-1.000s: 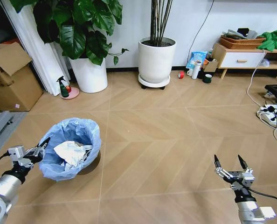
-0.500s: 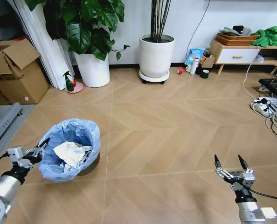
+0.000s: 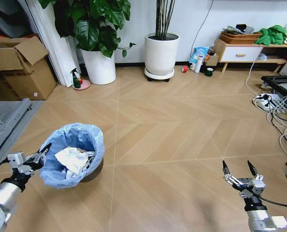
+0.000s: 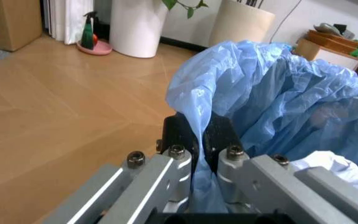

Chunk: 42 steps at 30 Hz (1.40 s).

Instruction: Pick up the trash bin and place the garbage on the floor into it.

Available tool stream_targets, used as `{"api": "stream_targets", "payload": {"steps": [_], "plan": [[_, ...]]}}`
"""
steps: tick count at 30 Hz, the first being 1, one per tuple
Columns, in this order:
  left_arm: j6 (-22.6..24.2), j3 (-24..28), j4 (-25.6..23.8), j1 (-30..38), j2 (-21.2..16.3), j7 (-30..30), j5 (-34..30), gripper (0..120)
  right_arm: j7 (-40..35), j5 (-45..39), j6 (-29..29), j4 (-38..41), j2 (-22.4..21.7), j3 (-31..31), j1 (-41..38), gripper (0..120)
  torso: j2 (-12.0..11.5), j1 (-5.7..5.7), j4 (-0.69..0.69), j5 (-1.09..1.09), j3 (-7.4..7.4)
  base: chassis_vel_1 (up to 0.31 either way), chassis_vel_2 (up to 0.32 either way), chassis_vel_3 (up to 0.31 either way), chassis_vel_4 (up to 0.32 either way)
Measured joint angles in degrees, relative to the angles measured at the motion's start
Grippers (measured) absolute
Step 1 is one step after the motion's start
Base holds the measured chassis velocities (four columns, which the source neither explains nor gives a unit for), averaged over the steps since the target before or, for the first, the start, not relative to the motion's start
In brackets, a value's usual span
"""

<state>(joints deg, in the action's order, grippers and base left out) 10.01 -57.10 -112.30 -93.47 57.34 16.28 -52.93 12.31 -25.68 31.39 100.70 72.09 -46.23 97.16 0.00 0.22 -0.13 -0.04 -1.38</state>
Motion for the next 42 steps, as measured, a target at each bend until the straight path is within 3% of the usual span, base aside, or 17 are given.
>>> {"api": "stream_targets", "payload": {"steps": [29, 42], "plan": [[-0.13, -0.06, 0.25, -0.30, 1.34, 0.06, 0.54, 0, 0.69, -0.86, 1.33, -0.45, -0.15, 0.19, -0.43, 100, 0.00, -0.01, -0.01, 0.00, 0.01, 0.139, -0.134, -0.135, 0.125], [0.04, 1.20, 7.19, 4.14, 4.64, -4.35, 1.97, 0, 0.11, -2.16, -0.10, 1.25, -2.97, -0.48, -0.01, 100, 0.00, 0.00, 0.00, 0.01, 0.00, -0.006, 0.003, 0.008, -0.003]]}}
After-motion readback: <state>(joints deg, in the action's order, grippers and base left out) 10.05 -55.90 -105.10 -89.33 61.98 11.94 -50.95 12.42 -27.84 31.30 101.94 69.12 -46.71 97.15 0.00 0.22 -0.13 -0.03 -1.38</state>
